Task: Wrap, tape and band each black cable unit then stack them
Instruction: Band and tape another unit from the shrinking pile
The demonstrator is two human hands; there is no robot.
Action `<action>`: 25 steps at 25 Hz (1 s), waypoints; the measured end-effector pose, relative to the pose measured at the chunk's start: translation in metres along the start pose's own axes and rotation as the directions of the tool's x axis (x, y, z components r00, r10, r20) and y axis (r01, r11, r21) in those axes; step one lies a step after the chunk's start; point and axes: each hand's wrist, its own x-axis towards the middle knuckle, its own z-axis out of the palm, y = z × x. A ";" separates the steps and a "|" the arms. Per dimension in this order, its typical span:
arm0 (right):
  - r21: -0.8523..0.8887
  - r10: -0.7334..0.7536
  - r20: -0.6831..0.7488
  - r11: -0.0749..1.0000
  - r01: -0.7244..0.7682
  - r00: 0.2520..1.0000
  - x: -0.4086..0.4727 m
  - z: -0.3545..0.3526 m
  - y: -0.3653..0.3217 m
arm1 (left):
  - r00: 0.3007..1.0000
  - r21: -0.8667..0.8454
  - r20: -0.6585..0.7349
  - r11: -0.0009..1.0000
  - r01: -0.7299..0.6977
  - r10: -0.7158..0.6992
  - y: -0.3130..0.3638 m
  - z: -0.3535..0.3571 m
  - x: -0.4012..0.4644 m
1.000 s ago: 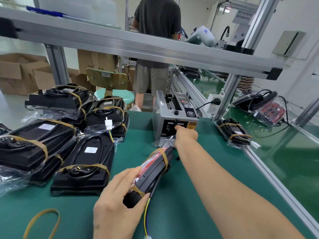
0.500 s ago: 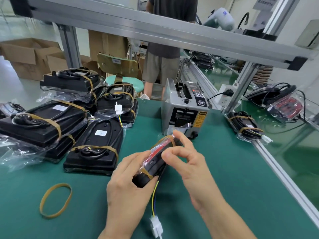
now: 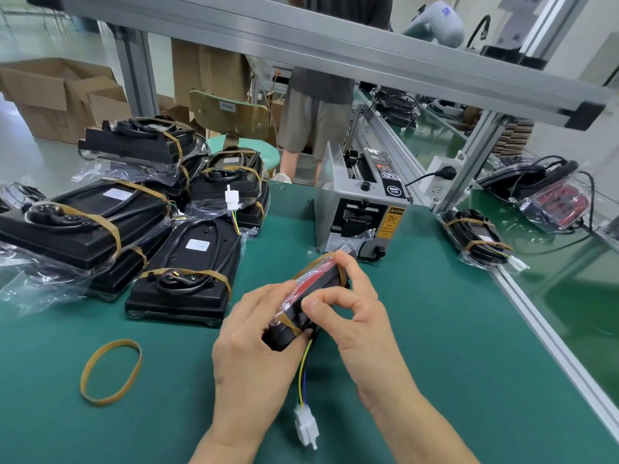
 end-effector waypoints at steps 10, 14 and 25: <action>0.086 0.014 0.041 0.996 -0.018 0.999 0.005 -0.001 0.003 | 0.998 0.012 -0.049 0.999 -0.030 0.031 0.003 0.000 0.002; -0.014 0.002 0.015 1.000 -0.002 1.000 0.005 0.002 0.002 | 0.999 0.026 -0.044 0.999 -0.019 0.020 0.001 0.000 0.002; -0.031 -0.057 -0.130 0.998 0.053 0.990 -0.001 0.016 0.006 | 1.000 0.000 -0.018 1.000 0.008 -0.008 0.000 0.002 0.000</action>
